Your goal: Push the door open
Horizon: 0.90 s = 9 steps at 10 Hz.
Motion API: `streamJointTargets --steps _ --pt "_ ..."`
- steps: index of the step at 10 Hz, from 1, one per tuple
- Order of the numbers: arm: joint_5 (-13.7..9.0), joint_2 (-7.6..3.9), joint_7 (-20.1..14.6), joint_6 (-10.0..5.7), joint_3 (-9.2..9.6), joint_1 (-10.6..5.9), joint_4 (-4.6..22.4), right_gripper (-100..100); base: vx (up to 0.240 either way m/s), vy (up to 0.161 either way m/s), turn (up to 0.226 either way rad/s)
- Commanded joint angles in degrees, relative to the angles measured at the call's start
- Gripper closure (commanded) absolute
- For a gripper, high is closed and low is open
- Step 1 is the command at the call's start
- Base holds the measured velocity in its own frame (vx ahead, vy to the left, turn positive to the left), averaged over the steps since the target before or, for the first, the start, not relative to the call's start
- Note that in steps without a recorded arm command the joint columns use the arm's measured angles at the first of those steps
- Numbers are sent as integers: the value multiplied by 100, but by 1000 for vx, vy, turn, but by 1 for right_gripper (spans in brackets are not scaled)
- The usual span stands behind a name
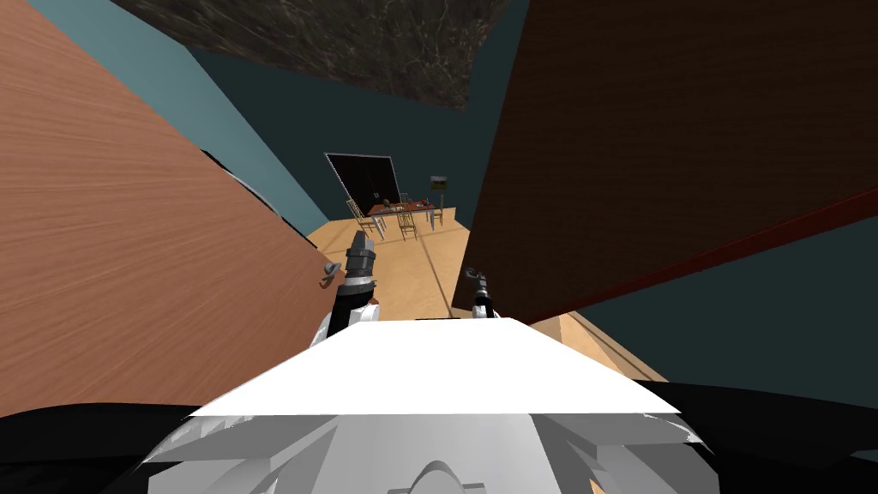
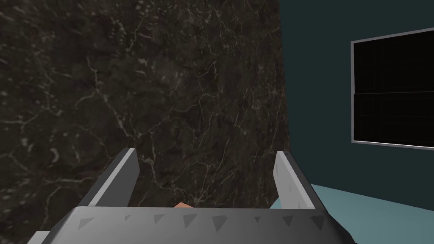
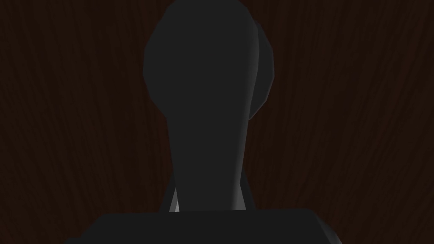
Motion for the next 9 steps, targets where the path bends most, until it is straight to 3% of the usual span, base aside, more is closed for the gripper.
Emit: streamJointTargets --steps 1,9 --pt "-36 -42 25 -64 -67 -64 41 100 183 35 -37" --pt "-329 -185 193 -84 -568 -56 56 100 198 33 -51"
